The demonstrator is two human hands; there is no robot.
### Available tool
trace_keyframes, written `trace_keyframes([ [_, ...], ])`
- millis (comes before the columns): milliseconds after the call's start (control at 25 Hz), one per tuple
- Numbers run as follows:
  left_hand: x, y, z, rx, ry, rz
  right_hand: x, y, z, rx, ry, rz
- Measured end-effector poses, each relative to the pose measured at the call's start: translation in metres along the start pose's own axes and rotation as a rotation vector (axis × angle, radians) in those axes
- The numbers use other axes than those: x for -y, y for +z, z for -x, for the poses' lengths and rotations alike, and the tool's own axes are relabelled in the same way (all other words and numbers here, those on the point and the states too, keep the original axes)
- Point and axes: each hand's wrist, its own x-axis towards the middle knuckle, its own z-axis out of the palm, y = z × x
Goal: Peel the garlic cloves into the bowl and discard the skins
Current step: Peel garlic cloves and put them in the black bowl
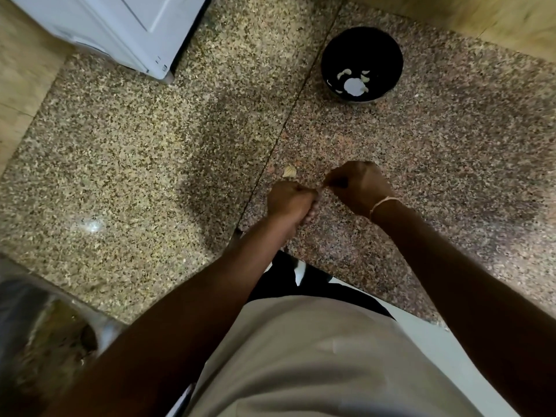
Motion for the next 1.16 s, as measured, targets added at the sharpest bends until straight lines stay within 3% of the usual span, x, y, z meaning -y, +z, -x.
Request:
trace_keyframes([
  [400, -0.009, 0.015, -0.008, -0.111, 0.040, -0.063, 0.002, 0.012, -0.001, -0.093, 0.111, -0.007],
  [1160, -0.011, 0.017, -0.008, -0.143, 0.026, -0.020, 0.003, 0.016, 0.010, -0.078, -0.077, 0.172],
])
